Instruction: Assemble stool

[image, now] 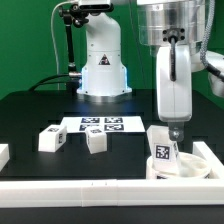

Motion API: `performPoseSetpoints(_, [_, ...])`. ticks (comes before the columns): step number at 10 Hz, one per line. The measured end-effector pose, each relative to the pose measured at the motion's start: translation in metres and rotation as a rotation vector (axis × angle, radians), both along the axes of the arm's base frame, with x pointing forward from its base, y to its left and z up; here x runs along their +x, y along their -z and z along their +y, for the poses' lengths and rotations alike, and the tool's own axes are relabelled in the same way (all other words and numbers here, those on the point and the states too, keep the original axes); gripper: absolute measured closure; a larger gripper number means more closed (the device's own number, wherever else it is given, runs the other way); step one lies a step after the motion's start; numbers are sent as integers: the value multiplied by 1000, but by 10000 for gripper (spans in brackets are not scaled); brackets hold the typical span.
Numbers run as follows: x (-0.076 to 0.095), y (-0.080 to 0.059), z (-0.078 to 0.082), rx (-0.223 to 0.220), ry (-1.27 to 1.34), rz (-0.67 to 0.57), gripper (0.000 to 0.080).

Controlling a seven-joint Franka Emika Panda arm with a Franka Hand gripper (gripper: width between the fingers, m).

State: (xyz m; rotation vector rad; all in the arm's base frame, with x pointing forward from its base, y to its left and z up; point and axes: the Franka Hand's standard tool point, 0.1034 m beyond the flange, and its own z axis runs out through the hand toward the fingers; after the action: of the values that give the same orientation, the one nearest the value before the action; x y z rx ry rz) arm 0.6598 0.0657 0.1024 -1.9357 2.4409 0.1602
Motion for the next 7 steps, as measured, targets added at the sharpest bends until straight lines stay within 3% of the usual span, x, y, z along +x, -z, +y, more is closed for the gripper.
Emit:
performPoseSetpoints(2, [-1,1,1,0,-8,1,150])
performPoseSetpoints(7, [0,-5,8,28,-626,-33,150])
